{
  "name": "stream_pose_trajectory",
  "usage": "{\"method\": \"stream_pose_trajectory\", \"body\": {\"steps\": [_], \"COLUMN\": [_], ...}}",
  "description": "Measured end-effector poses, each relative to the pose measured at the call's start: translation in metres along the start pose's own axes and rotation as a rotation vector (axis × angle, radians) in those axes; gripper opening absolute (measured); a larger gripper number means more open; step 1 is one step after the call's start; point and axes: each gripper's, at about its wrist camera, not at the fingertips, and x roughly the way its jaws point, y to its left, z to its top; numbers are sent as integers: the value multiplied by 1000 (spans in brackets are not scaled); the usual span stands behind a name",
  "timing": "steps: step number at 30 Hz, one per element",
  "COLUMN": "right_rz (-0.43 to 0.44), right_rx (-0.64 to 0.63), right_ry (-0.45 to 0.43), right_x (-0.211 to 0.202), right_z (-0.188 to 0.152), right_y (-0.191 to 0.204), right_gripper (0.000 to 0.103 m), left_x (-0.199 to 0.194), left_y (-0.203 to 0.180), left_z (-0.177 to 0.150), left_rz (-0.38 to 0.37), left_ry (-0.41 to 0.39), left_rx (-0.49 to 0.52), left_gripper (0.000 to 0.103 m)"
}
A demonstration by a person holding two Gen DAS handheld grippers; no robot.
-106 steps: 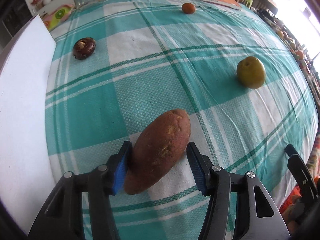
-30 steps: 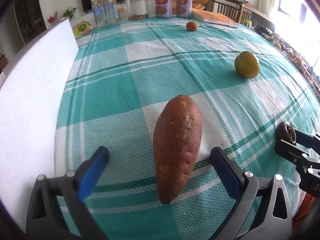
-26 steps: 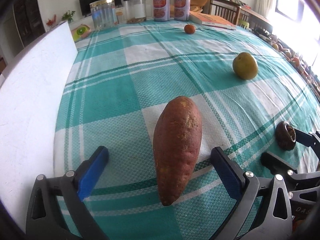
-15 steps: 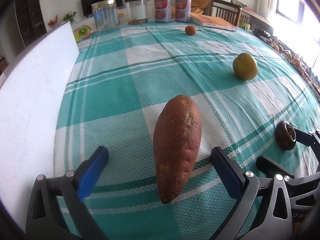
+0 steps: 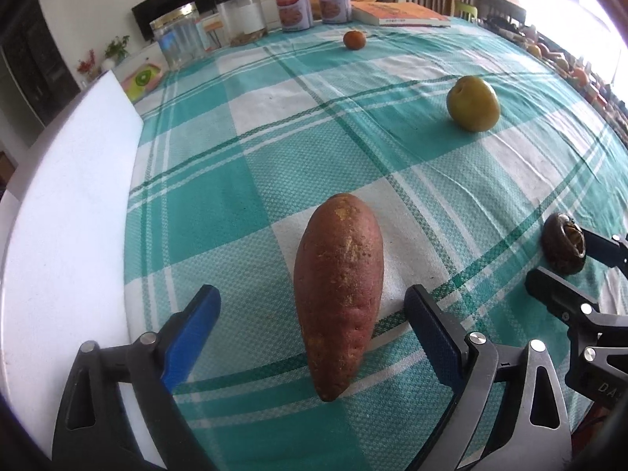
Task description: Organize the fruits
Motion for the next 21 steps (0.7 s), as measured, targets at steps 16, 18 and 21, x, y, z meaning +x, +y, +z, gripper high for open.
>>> {"method": "stream_pose_trajectory", "body": {"steps": [16,18,21], "right_rz": [273,288,276], "right_rx": [372,463,407], "right_ry": [-209,-212,-150], "right_x": [-40,-42,-33], "right_z": [-9,-14,-7], "right_y": [-73,-90,-78], "right_gripper": [70,70,70], "left_x": [-10,-12,-13], "left_y": [24,26,26], "left_z": [-12,-16,-19], "left_rz": [-196,-208,-217], "left_ry": [-14,-20,-28], "left_rx": [-190,-205,-211], "left_gripper": [40,40,40]}}
